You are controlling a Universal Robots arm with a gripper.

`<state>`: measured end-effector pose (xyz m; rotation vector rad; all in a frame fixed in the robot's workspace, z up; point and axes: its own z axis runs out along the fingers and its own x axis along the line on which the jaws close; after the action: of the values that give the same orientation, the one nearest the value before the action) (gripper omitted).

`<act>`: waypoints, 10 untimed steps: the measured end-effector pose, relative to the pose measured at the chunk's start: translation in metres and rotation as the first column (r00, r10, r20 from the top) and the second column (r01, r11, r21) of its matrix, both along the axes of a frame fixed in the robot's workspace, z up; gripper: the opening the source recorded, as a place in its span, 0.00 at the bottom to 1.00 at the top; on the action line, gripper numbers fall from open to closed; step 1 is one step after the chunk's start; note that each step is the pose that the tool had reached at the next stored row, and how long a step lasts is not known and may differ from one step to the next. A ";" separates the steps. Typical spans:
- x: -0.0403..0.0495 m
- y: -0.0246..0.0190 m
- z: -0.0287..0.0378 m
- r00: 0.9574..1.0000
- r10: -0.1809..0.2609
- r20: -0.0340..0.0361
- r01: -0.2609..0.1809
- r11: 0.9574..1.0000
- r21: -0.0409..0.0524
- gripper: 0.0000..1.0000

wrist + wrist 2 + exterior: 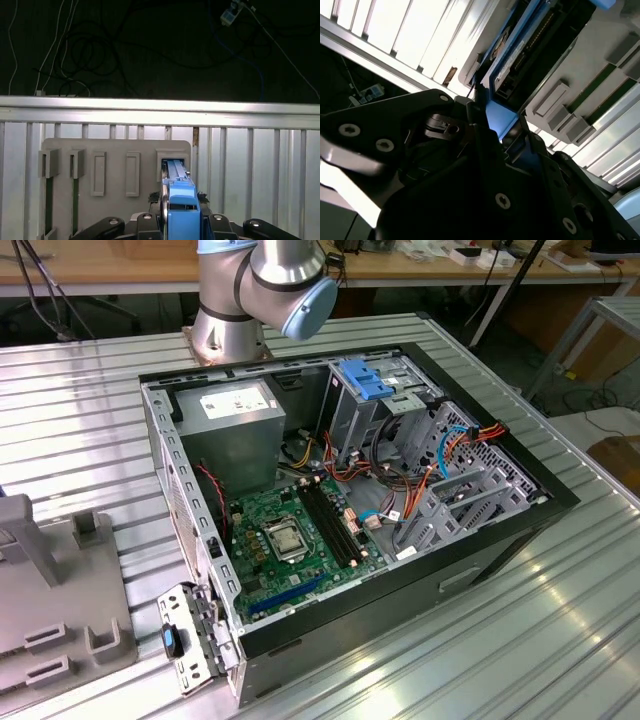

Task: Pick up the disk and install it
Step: 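Pick up the disk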

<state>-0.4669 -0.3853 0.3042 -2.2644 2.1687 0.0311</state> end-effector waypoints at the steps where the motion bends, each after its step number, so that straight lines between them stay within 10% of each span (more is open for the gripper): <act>1: 0.0000 0.0000 0.0000 1.000 -0.019 0.000 0.019 1.000 0.000 0.37; 10: 0.0000 0.0000 -0.0002 0.998 -0.063 0.000 0.063 0.998 0.000 0.37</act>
<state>-0.4668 -0.3853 0.3040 -2.1943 2.2387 0.0308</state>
